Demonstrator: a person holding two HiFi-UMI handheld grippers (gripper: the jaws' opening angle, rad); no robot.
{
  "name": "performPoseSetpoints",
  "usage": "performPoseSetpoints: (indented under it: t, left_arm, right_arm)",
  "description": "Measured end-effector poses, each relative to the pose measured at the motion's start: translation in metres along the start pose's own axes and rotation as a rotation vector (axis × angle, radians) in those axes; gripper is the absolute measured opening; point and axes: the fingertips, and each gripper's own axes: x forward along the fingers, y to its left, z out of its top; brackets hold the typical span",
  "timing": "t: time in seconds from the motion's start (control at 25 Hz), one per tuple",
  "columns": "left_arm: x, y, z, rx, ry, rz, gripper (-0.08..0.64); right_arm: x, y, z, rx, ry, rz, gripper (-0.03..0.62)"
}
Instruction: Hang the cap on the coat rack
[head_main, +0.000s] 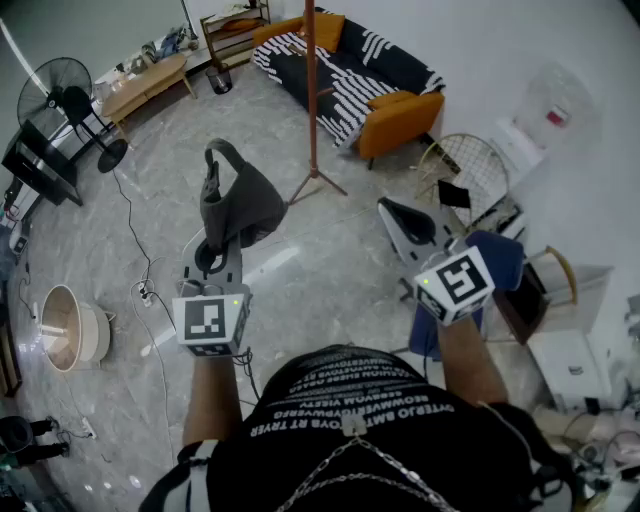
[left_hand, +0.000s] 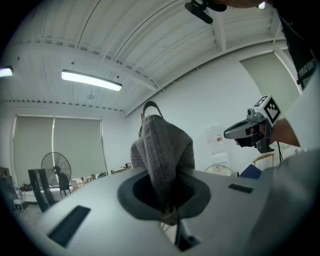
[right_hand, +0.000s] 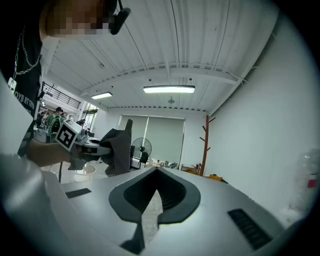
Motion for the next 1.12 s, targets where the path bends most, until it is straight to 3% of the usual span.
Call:
performPoseSetpoints:
  t: [0.4, 0.6, 1.12]
  left_arm:
    - [-0.005, -0.030, 0.023, 0.041, -0.038, 0.020, 0.008]
    - [-0.014, -0.028, 0.026, 0.018, -0.051, 0.042, 0.008]
    - [0.030, 0.002, 0.016, 0.033, -0.043, 0.020, 0.008]
  right_arm:
    - [-0.028, -0.019, 0.001, 0.039, -0.058, 0.008, 0.002]
    - [-0.031, -0.020, -0.005, 0.043, -0.069, -0.002, 0.002]
    - [0.027, -0.030, 0.000, 0.004, -0.086, -0.020, 0.002]
